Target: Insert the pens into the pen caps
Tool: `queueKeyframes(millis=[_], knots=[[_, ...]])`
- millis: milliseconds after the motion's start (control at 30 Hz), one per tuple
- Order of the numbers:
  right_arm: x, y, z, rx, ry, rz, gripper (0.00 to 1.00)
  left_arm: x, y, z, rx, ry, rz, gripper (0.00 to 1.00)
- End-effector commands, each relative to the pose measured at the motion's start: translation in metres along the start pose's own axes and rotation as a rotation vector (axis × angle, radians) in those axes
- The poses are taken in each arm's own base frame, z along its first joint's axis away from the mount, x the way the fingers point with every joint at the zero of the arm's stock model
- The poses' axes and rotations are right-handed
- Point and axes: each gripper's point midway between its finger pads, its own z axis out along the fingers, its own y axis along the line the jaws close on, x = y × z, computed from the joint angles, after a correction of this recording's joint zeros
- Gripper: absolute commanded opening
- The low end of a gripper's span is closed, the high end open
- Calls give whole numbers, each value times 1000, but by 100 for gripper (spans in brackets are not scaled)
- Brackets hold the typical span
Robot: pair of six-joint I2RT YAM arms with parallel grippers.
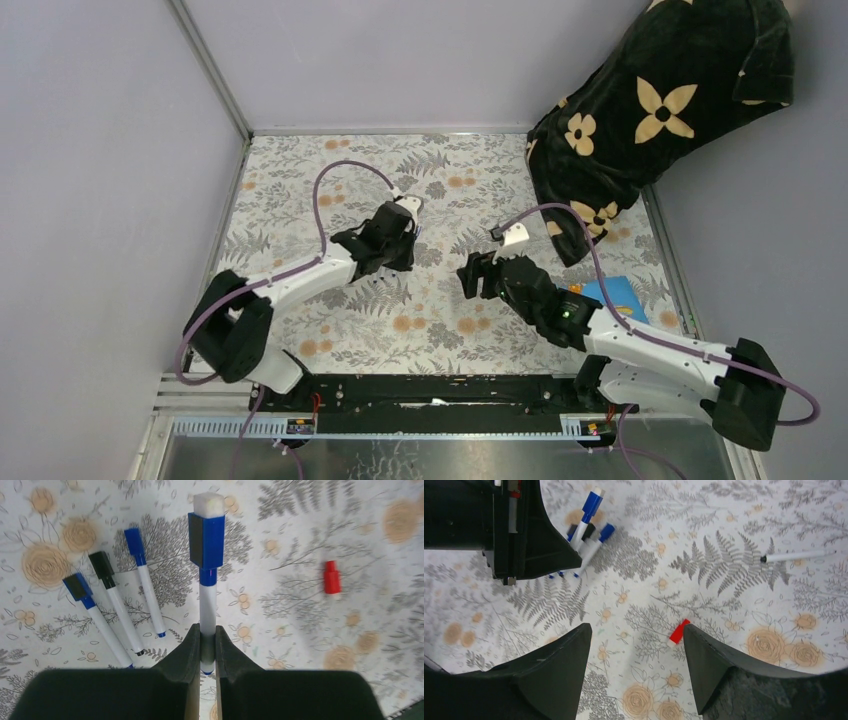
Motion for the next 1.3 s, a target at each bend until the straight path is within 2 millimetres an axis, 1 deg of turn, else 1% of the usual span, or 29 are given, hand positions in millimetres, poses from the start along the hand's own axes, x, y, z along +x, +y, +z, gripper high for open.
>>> queueKeyframes(millis=[0,100,200,433,567,633,733,800,933,1033,1167,1267], knots=[[10,9,3,-6,103,-5,76,18,19,21,-100,51,-41,0],[21,18,4,-34,171,-6,78,28,24,35,-130,84,-48,1],[30,18,4,-40,213,-10,80,33,24,44,-134,101,-61,2],[34,4,2,17,230,-17,80,39,31,60,-181,130,-67,6],[33,1,-1,26,229,-11,80,38,33,63,-192,135,-62,16],[33,-1,-2,32,226,-6,80,38,34,62,-198,135,-59,23],[32,-3,-2,43,226,0,80,36,35,60,-203,131,-58,29],[31,-5,-3,54,224,1,80,36,35,59,-204,133,-58,32],[30,-9,-3,72,226,6,80,35,34,54,-201,127,-61,34],[26,-15,-2,104,218,28,80,20,29,46,-183,91,-57,35],[20,-24,1,129,242,164,79,-16,16,31,-132,16,-38,39],[12,-34,5,158,234,217,79,-43,6,17,-97,-46,-13,41]])
